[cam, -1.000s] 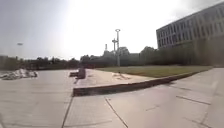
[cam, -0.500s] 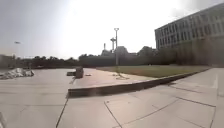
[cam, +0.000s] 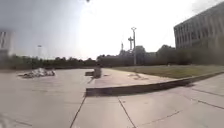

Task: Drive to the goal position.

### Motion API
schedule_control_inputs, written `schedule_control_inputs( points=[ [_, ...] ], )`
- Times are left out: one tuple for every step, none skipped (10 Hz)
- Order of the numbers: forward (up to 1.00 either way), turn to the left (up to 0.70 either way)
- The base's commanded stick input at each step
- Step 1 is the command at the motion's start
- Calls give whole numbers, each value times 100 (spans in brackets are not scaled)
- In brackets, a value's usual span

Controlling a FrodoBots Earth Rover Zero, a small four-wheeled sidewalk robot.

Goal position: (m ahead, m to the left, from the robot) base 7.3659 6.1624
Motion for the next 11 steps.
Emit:
schedule_control_inputs(
  points=[
    [0,70],
    [0,61],
    [0,37],
    [0,13],
    [0,0],
    [0,0],
    [0,0],
    [0,0],
    [0,0],
    [0,0],
    [0,0]
  ],
)
